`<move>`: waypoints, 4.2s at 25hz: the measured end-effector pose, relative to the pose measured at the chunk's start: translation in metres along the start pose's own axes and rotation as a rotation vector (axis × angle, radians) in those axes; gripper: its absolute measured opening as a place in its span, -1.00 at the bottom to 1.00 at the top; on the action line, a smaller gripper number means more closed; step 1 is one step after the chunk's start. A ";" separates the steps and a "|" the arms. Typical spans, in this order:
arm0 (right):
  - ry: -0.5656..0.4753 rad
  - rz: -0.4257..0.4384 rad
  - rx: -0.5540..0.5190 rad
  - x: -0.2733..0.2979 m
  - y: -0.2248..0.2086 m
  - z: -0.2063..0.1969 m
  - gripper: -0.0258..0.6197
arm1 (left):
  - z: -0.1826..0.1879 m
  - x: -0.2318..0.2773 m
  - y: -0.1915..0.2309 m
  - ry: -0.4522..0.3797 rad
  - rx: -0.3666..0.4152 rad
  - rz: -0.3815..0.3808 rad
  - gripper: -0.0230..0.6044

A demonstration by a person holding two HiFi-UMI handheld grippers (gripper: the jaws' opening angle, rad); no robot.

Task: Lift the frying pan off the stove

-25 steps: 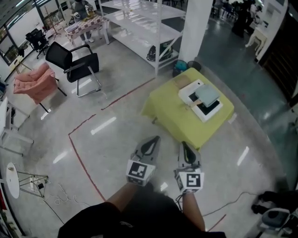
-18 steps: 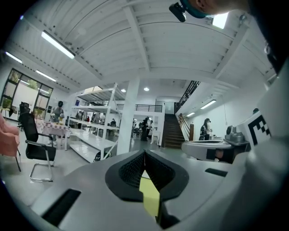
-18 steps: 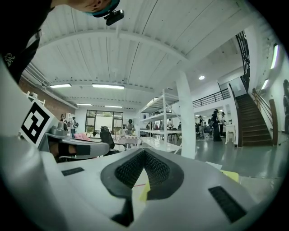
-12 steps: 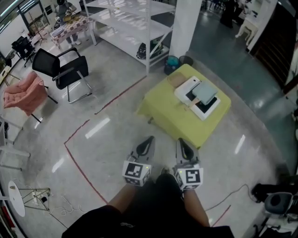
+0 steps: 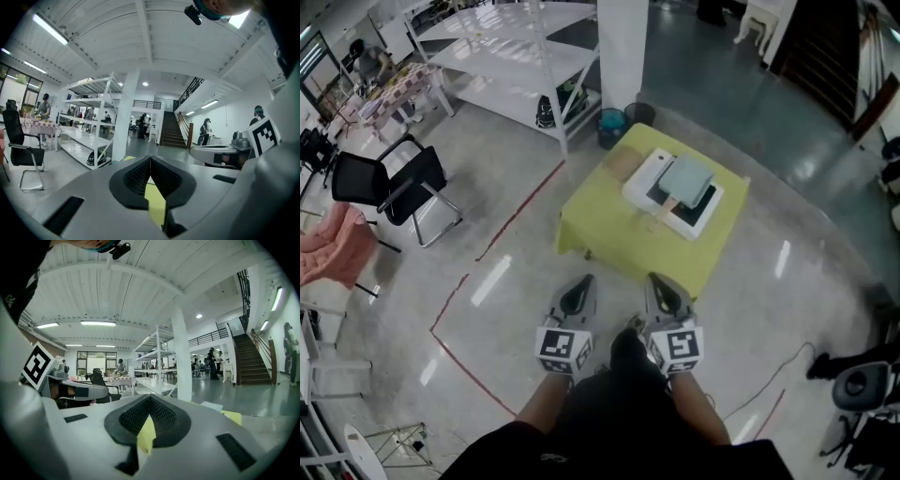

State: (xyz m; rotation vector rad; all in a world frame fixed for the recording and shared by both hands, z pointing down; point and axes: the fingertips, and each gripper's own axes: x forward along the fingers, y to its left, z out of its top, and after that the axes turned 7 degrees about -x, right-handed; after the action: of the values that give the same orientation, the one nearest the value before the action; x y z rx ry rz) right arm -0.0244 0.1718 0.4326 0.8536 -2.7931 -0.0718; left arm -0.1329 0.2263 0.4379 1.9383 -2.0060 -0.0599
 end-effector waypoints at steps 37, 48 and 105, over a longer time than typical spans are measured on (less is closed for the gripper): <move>0.248 -0.209 0.431 0.132 -0.215 -0.148 -0.87 | -0.056 0.280 -0.007 0.395 0.089 -0.210 -0.78; 0.263 -0.262 0.625 0.182 -0.228 -0.163 -0.87 | -0.058 0.332 0.020 0.479 0.109 -0.303 -0.78; 0.180 -0.260 1.461 0.275 -0.239 -0.265 -0.18 | -0.095 0.428 0.056 0.645 0.067 -0.391 -0.78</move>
State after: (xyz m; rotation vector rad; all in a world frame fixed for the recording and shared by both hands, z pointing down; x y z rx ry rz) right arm -0.0569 -0.1751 0.7184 1.2890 -2.1556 2.0090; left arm -0.1618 -0.1675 0.6360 2.0191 -1.2198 0.4791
